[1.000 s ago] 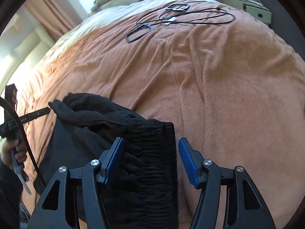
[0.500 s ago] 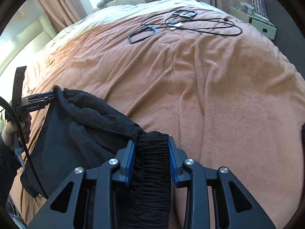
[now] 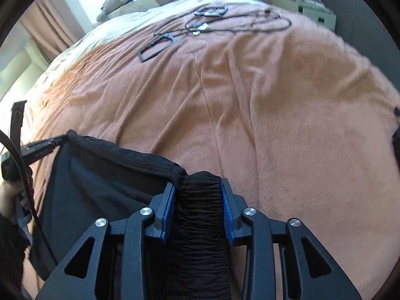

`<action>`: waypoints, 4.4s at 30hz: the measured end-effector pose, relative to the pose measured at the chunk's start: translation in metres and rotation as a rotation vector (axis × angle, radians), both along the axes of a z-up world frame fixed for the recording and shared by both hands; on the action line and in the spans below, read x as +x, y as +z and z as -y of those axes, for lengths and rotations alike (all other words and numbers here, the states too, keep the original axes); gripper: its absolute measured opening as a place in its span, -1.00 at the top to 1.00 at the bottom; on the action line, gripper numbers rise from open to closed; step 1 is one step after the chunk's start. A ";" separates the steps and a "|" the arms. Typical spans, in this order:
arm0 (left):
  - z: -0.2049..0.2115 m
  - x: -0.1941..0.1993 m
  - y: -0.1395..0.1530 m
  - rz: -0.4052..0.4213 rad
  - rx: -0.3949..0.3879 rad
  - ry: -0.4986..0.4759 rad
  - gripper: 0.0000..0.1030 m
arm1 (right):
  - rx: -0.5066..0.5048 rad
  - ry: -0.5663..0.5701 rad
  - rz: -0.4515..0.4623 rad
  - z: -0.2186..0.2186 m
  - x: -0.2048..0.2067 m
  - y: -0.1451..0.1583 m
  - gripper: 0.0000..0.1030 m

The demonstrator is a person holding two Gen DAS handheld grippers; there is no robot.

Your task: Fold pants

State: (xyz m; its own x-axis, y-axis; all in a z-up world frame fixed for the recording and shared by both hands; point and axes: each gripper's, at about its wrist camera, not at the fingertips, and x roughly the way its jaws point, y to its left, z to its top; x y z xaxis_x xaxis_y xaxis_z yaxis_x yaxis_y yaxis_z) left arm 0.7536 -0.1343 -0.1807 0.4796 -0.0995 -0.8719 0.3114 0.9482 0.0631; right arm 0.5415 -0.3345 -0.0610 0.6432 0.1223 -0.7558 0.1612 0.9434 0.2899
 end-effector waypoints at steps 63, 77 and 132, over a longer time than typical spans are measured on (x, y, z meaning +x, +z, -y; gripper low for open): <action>-0.117 -0.281 0.010 -0.105 -0.493 0.386 0.88 | 0.489 -0.021 0.043 0.072 -0.106 -0.041 -0.06; -0.137 -0.276 -0.003 -0.199 -0.712 0.447 -0.09 | 0.409 -0.036 0.056 0.056 -0.106 -0.022 0.48; -0.159 -0.307 0.005 -0.188 -0.953 0.576 0.88 | 0.393 0.011 0.079 0.042 -0.115 -0.013 0.59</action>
State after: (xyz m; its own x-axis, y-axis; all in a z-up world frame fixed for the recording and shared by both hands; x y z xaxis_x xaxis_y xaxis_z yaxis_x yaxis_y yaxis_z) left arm 0.4468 0.0245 -0.1757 0.5377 -0.5695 -0.6217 -0.2594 0.5899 -0.7647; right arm 0.4265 -0.3763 -0.0741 0.6948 0.3997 -0.5979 0.1142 0.7595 0.6404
